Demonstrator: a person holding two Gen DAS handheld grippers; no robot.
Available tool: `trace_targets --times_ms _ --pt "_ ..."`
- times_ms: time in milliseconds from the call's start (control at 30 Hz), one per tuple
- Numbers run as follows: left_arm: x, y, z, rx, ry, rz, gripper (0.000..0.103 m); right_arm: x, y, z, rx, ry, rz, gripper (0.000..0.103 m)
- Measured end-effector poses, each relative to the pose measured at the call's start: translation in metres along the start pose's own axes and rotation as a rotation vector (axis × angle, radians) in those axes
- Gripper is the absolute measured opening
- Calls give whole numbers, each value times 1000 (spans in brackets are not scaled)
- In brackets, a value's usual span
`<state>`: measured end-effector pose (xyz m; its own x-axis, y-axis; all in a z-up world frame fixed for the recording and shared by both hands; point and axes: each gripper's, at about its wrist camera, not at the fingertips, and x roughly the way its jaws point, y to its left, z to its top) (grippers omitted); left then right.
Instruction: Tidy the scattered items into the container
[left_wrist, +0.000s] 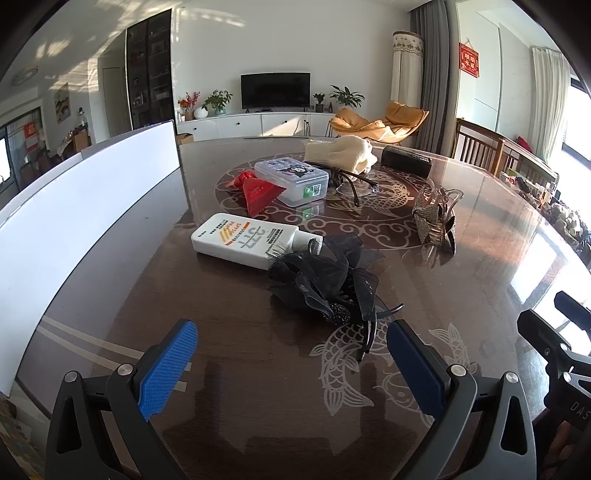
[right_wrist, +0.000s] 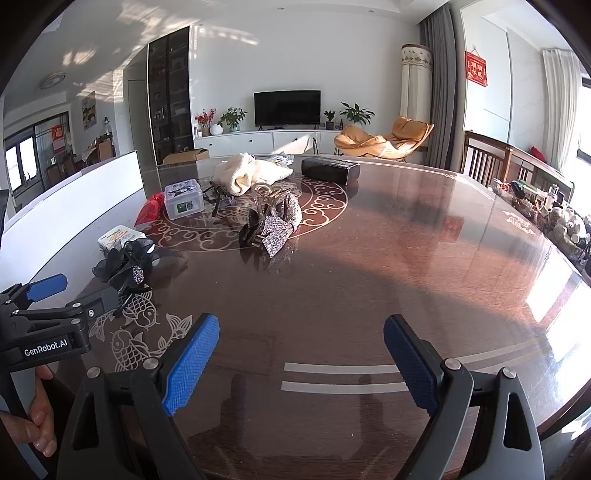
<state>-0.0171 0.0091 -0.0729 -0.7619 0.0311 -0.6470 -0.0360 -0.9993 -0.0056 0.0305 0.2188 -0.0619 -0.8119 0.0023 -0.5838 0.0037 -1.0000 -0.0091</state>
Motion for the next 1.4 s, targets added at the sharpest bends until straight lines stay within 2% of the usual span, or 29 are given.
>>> trace_targets --times_ms 1400 --pt "-2 3 1 -1 -7 2 103 1 6 -2 -23 12 3 92"
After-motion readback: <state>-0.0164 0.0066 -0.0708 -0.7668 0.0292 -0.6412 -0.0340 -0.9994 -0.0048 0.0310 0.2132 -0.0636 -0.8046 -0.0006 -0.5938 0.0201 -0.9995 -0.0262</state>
